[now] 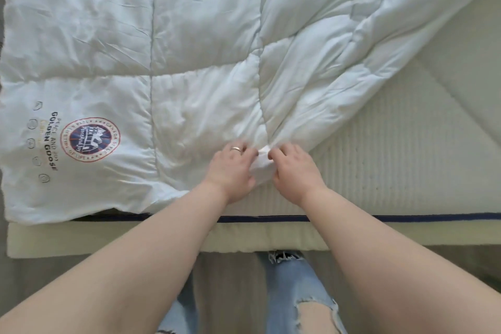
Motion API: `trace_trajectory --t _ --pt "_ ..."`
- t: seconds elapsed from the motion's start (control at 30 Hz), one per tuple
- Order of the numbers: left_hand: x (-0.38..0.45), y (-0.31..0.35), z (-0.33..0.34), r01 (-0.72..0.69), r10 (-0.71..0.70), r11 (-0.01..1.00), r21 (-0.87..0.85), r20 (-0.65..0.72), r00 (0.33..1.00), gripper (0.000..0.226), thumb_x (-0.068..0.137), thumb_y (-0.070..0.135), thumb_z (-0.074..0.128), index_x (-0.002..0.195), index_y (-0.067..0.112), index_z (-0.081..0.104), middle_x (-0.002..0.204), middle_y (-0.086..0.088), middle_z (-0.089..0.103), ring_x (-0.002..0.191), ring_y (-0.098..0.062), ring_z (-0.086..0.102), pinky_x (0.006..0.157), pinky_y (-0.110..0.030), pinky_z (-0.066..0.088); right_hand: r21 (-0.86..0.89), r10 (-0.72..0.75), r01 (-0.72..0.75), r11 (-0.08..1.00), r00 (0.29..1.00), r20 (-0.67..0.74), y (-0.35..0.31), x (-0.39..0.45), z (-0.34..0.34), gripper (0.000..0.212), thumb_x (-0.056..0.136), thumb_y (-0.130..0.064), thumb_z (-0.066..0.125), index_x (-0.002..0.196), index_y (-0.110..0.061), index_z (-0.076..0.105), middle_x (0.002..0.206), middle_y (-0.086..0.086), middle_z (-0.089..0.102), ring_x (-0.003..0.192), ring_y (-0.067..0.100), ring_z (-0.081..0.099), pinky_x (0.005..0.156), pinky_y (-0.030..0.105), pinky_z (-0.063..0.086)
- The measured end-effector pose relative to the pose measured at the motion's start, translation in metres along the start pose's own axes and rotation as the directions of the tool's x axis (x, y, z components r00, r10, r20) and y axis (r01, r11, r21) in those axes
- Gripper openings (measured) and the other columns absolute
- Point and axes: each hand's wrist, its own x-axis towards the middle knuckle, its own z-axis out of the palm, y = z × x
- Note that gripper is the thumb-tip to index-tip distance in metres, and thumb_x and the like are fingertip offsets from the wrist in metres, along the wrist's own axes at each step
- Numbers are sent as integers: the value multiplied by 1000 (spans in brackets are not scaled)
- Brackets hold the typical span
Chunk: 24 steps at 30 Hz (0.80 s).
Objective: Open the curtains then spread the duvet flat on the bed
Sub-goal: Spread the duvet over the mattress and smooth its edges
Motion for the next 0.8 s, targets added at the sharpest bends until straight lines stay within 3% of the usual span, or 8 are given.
trace_trajectory --t 0.1,0.23,0.37,0.5,0.57,0.63,0.7,0.8 --pt "45 68 1 69 -69 998 -11 -1 998 72 77 41 63 141 28 31 147 -7 31 134 -31 30 101 -43 39 -59 99 -99 993 995 -9 70 -21 -11 50 87 -17 51 137 -19 46 131 9 44 118 30 42 96 39 42" --pt "79 99 -4 188 -191 980 61 47 980 63 84 26 62 139 19 30 140 -10 36 132 -39 35 93 -47 46 -64 211 -212 975 977 -21 123 -22 -21 67 87 -17 50 148 -27 26 151 11 23 135 30 26 109 42 31" --pt "91 97 -10 176 -183 973 152 32 983 41 89 2 43 128 16 44 122 -12 52 111 -35 52 80 -44 47 -83 255 -258 962 966 -45 147 7 -41 80 85 -11 44 149 -37 3 159 11 3 145 35 10 117 46 19" --pt "92 100 -10 159 -174 963 218 50 984 36 88 -3 40 117 14 55 110 -12 60 104 -33 54 73 -38 39 -290 274 -264 920 962 -5 156 43 -66 88 88 -9 41 155 -36 -9 163 18 -15 150 42 -6 121 51 5" --pt "94 105 -10 168 -187 958 232 60 981 37 88 -1 42 117 14 59 111 -13 62 105 -34 55 78 -38 42 -407 251 -233 883 968 -8 160 56 -81 80 90 -9 43 156 -32 5 164 19 -8 150 44 -3 120 55 3" --pt "96 109 -12 184 -201 964 192 75 977 36 91 2 42 119 15 60 114 -15 62 107 -35 56 85 -39 46 -472 207 -190 861 978 -16 164 64 -95 65 88 -5 44 148 -25 29 160 17 21 149 41 13 121 57 6" --pt "93 110 -10 213 -217 975 62 65 974 32 91 6 39 113 17 60 112 -15 62 103 -35 58 81 -38 45 -476 137 -137 869 990 -34 170 66 -103 47 89 -5 42 133 -21 48 140 10 49 139 34 36 120 53 16" --pt "82 109 -3 204 -207 975 -88 -33 978 16 90 26 38 98 21 51 103 -11 64 89 -32 56 68 -35 39 -443 71 -71 894 997 -18 184 56 -107 31 91 -8 42 117 -20 55 120 6 60 120 29 50 105 44 35"
